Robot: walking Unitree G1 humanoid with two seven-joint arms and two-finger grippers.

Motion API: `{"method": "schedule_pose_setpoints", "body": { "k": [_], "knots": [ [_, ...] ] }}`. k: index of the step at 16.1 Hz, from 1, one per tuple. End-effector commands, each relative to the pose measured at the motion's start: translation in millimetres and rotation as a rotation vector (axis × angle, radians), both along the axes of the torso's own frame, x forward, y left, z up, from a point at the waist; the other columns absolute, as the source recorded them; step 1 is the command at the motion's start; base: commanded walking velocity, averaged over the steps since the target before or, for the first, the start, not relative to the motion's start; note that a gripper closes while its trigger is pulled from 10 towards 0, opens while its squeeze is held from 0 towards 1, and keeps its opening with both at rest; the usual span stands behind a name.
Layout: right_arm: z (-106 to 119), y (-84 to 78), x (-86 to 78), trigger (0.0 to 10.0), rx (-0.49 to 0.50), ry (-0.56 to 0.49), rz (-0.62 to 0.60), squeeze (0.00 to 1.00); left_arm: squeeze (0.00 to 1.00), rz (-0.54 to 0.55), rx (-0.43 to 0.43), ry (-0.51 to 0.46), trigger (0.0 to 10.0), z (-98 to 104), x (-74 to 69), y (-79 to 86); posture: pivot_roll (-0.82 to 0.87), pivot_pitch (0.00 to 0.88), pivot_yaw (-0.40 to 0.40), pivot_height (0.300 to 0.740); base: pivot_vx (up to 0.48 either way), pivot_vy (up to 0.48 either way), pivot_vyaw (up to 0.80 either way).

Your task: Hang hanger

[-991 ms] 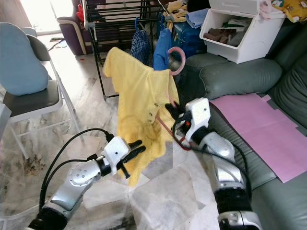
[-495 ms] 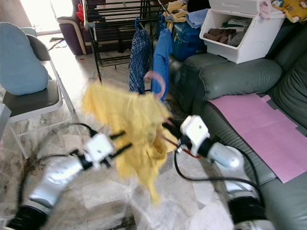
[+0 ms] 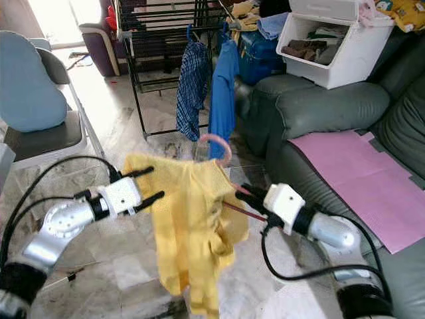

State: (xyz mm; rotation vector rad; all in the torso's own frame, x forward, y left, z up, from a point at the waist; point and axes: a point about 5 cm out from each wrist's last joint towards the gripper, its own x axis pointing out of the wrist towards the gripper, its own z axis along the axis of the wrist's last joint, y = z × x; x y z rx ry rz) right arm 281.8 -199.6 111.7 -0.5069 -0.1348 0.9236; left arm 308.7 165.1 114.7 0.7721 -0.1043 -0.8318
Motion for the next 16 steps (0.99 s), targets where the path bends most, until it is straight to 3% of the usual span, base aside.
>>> {"method": "schedule_pose_setpoints", "body": {
  "k": [1,5,9,10,11,12,16],
  "knots": [
    [7.8,-1.3,-0.5,10.0,-0.014,-0.057,0.027,0.00,1.00,-0.019,0.023,-0.014,10.0,3.0,3.5,-1.8,-0.12,0.000,-0.011,0.740,0.000,0.000,0.00],
    [4.7,-4.3,0.3,10.0,-0.033,-0.064,0.020,0.00,1.00,-0.047,0.001,-0.048,10.0,12.5,13.0,-11.3,-0.12,0.000,-0.006,0.740,0.000,0.000,0.00],
    [2.9,-1.6,1.0,10.0,-0.030,-0.076,0.023,0.00,1.00,-0.083,0.023,-0.002,10.0,8.6,15.2,-14.6,-0.12,0.000,0.002,0.740,0.000,0.000,0.00],
    [3.3,-1.2,0.9,10.0,-0.029,-0.080,0.025,0.00,0.00,-0.097,0.024,0.022,8.5,6.7,14.8,-15.6,-0.12,0.000,0.002,0.740,0.000,0.000,0.00],
    [4.1,-0.5,0.8,10.0,-0.027,-0.087,0.028,0.00,0.00,-0.109,0.023,0.040,2.4,4.8,14.5,-16.2,-0.12,0.000,0.002,0.740,0.000,0.000,0.00],
    [6.8,1.5,0.4,10.0,-0.027,-0.104,0.042,0.00,0.00,-0.130,0.033,0.073,0.0,0.7,14.8,-17.0,-0.12,0.000,0.002,0.740,0.000,0.000,0.00],
    [8.5,1.5,-2.1,10.0,-0.065,-0.130,0.084,0.00,0.00,-0.146,0.056,0.107,0.0,2.7,25.2,-22.2,-0.13,0.000,0.003,0.740,0.000,0.000,0.00]
  ]
}}
